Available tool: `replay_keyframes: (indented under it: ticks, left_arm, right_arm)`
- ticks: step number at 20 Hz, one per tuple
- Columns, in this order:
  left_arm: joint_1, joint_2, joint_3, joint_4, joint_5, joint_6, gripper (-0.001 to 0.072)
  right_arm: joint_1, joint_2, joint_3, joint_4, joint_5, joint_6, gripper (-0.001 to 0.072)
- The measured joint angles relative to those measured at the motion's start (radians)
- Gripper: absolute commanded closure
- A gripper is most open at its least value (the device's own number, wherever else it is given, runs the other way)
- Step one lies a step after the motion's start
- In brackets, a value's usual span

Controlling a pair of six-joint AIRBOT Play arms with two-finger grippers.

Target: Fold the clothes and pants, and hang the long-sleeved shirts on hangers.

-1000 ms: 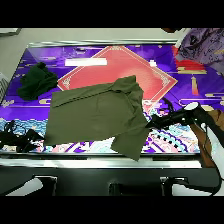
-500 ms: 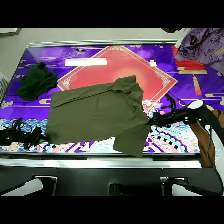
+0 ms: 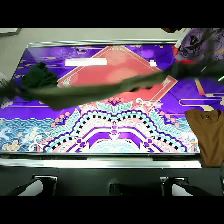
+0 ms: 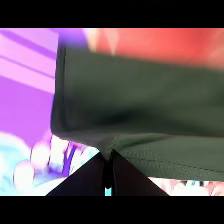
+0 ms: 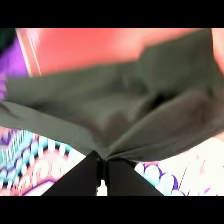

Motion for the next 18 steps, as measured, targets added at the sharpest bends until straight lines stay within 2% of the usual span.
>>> replay_keyframes:
  ticks: [3,7,10,13,16,18]
  left_arm:
    - [-0.02,0.076,0.28,0.064,0.003,-0.06,0.0689]
    - [-0.029,0.218,0.478,0.204,0.002,-0.153,0.0689]
    - [-0.031,0.315,0.525,0.322,-0.022,-0.216,0.0689]
    - [-0.032,0.359,0.539,0.407,-0.053,-0.259,0.0689]
    - [-0.032,0.343,0.489,0.441,-0.083,-0.274,0.0689]
    - [-0.037,0.298,0.415,0.447,-0.093,-0.254,0.0689]
  right_arm:
    - [0.0,0.063,0.266,-0.07,0.01,0.046,0.0686]
    - [0.0,0.241,0.404,-0.196,-0.018,0.103,0.0686]
    - [0.0,0.36,0.436,-0.293,-0.04,0.14,0.0685]
    - [0.001,0.404,0.443,-0.343,-0.064,0.185,0.0685]
    - [0.001,0.358,0.406,-0.344,-0.064,0.237,0.0685]
    - [0.001,0.285,0.356,-0.299,-0.057,0.256,0.0685]
